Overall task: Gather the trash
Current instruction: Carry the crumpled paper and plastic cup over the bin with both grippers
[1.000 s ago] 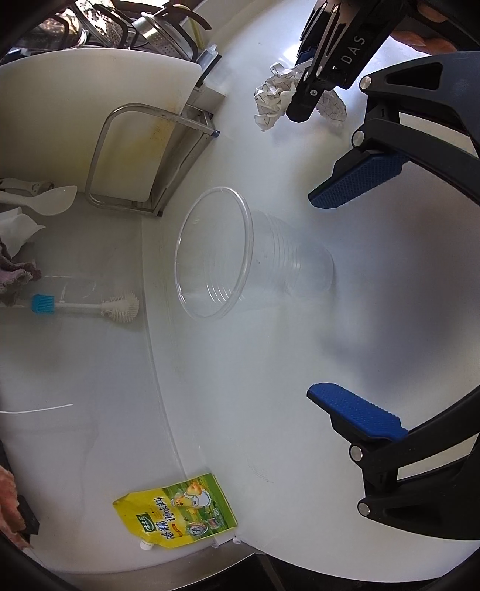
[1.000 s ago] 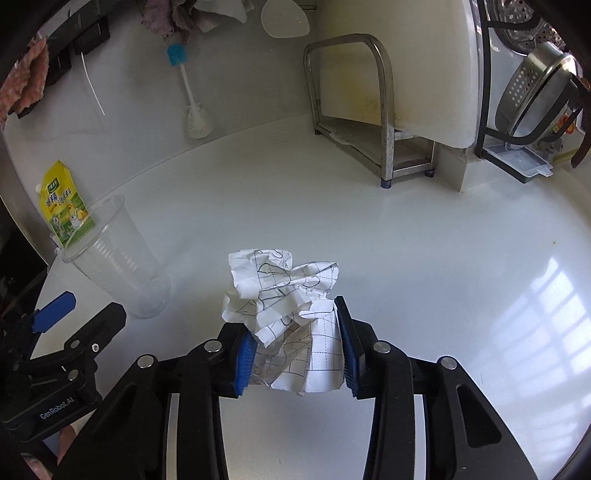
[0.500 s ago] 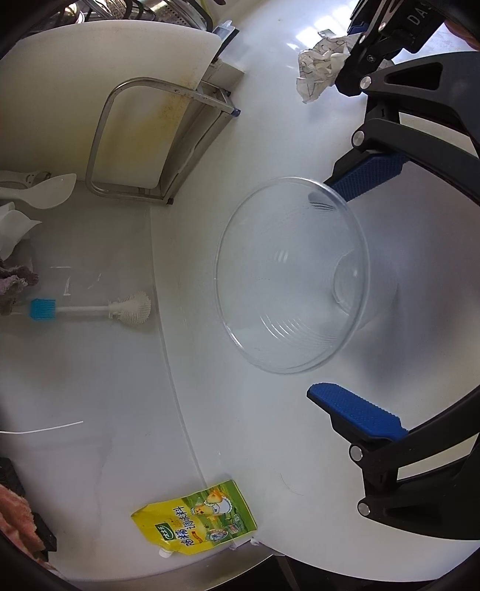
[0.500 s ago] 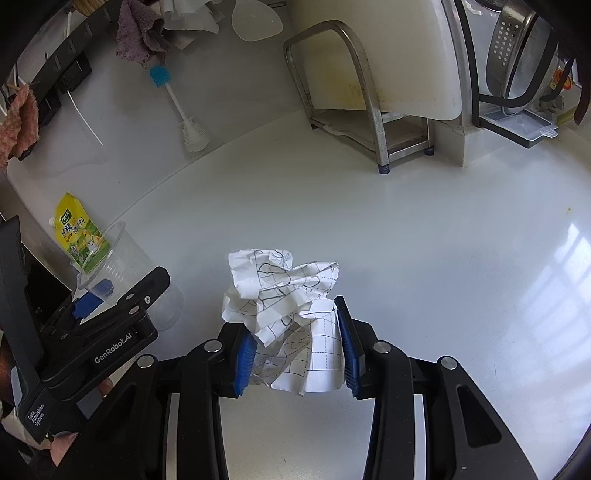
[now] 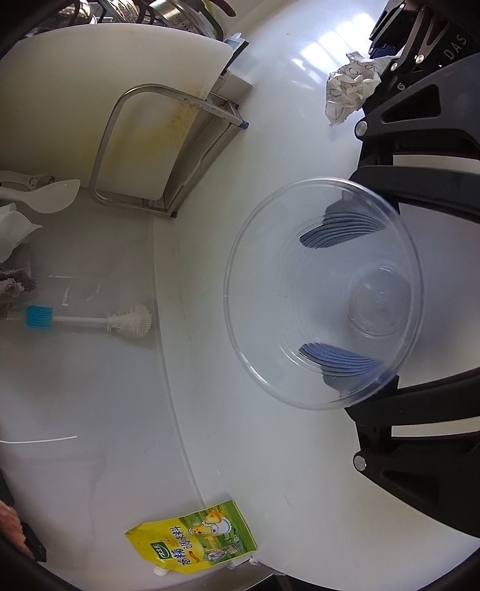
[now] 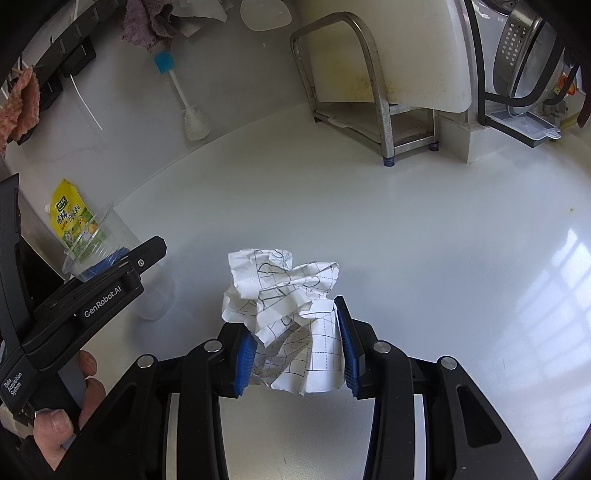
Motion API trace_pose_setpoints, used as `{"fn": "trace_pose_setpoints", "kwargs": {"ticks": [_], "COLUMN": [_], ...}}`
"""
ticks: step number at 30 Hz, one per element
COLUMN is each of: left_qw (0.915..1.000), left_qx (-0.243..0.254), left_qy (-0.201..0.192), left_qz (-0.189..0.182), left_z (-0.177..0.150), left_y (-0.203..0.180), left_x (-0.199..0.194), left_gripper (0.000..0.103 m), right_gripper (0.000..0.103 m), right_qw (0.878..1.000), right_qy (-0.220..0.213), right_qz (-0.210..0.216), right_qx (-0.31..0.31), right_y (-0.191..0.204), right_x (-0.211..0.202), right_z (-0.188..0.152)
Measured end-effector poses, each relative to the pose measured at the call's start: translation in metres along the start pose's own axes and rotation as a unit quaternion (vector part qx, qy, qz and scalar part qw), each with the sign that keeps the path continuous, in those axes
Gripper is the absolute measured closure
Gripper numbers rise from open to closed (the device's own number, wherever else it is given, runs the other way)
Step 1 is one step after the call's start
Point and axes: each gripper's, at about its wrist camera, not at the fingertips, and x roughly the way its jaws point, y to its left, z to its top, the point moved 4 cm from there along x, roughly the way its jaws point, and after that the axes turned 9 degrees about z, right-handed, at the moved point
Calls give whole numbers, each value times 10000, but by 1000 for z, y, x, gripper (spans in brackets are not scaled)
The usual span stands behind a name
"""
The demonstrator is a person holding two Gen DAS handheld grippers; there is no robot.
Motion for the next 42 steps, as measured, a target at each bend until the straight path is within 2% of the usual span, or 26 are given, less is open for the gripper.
{"fn": "trace_pose_setpoints", "kwargs": {"ticks": [10, 19, 24, 28, 35, 42], "left_qw": [9990, 9952, 9941, 9931, 9935, 9926], "left_qx": [-47, 236, 292, 327, 652, 781], "left_qy": [-436, -929, -1034, -1015, -428, -93], "left_qz": [127, 221, -148, -496, -832, -929], "left_z": [-8, -29, -61, -101, -187, -249], "left_y": [15, 10, 7, 9, 10, 11], "left_x": [-42, -96, -156, -210, -269, -308], "left_gripper": [51, 51, 51, 51, 51, 50], "right_gripper": [65, 65, 65, 65, 65, 64], "right_qw": [9996, 9976, 9957, 9937, 9930, 9944], "right_qy": [-287, -654, -819, -947, -902, -616], "right_qz": [-5, -66, -253, -306, -615, -716], "right_qx": [20, 203, 339, 522, 448, 479], "right_y": [1, -7, -11, -5, 29, 48], "right_x": [-21, -84, -142, -192, -257, -280], "right_z": [-7, -48, -92, -136, -235, -307]}}
